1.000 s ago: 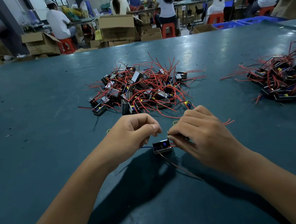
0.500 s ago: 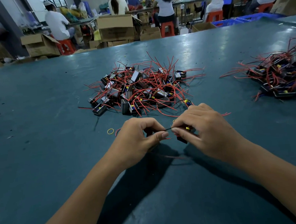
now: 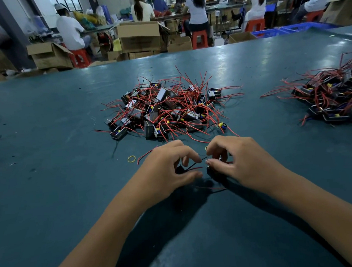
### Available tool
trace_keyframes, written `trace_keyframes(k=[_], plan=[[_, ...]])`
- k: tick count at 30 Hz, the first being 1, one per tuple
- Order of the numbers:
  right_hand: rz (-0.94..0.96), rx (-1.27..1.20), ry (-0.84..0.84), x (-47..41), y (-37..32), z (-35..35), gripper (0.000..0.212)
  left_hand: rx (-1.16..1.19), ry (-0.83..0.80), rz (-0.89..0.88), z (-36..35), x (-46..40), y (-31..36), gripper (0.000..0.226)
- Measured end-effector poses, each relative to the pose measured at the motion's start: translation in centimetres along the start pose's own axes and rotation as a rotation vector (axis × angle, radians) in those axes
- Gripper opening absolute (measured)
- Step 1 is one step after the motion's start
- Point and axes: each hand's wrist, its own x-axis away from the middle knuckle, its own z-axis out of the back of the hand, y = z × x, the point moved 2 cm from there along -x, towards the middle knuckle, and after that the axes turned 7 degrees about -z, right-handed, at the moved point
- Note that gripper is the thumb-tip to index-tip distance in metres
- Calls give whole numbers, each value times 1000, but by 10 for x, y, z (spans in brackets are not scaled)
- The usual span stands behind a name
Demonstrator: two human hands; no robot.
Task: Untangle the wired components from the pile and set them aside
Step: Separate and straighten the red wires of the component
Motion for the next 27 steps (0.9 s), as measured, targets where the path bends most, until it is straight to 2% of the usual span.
trace_keyframes(k=[7, 11, 15, 23, 27], plan=[[-96, -45, -64, -3, 4, 9, 23, -65, -17, -5, -12, -1, -2, 9], [-91, -39, 56, -1, -4, 20, 14, -44, -10, -6, -11, -1, -3, 9], [-185, -127, 137, 8, -14, 20, 16, -11, -3, 0, -10, 0, -6, 10], [-243, -148, -31, 15, -19, 9, 7, 79, 45, 59, -11, 2, -11, 9], [-266, -137, -54, 15, -16, 4, 4, 103, 47, 101, -10, 2, -12, 7]])
